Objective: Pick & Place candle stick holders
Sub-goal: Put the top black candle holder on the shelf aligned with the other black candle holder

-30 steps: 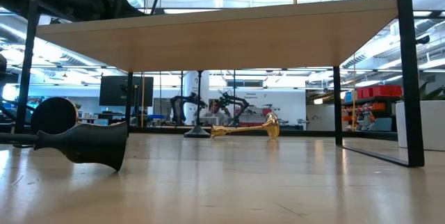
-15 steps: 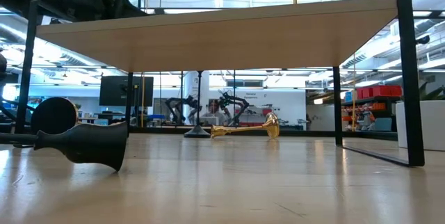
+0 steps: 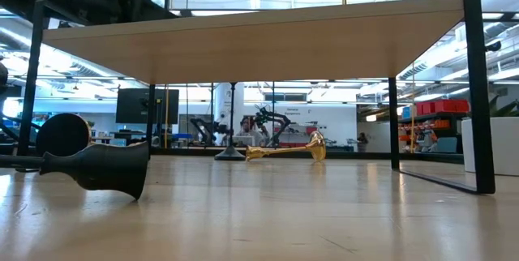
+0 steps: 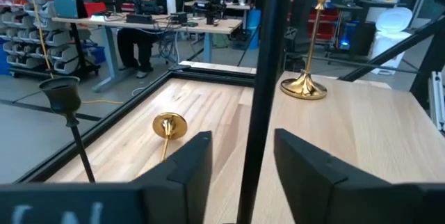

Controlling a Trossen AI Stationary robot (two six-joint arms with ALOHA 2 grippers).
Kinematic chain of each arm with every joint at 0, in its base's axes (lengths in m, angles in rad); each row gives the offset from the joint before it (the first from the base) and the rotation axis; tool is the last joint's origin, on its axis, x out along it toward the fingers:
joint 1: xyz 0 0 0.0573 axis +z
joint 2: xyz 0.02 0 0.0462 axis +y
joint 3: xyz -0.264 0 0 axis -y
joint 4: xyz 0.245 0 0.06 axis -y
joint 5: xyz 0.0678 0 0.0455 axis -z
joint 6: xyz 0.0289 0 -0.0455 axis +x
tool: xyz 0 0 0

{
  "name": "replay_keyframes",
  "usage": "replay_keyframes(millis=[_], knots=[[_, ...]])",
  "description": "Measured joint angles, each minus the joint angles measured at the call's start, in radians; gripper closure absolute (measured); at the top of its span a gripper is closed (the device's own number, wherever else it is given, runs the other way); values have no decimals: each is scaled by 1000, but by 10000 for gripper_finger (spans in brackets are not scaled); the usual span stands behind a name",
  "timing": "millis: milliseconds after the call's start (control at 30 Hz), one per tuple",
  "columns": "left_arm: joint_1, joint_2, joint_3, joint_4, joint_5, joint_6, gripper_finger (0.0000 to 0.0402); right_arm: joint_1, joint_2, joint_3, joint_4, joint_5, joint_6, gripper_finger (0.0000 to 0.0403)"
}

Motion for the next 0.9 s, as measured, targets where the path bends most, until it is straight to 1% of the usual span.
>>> replay_keyframes(millis=[133,267,467,667,733,800,900], knots=[[0,-1,9,-3,0,3,206,0,0,0,-2,0,-1,354],[0,-26,50,-85,2,3,182,0,0,0,-5,-5,-1,354],[0,-91,166,-425,-5,-6,173,0,0,0,-7,-8,-1,354],[0,-169,273,-663,-25,-8,176,0,0,0,-11,-8,-1,354],[0,-198,305,-765,-54,-9,176,0,-1,-5,-10,-6,-1,354],[0,-220,334,-862,-103,-14,176,0,-1,-14,-11,-6,-1,354],[0,-249,358,-951,-188,-33,176,-2,-1,-23,-11,-3,-1,354]])
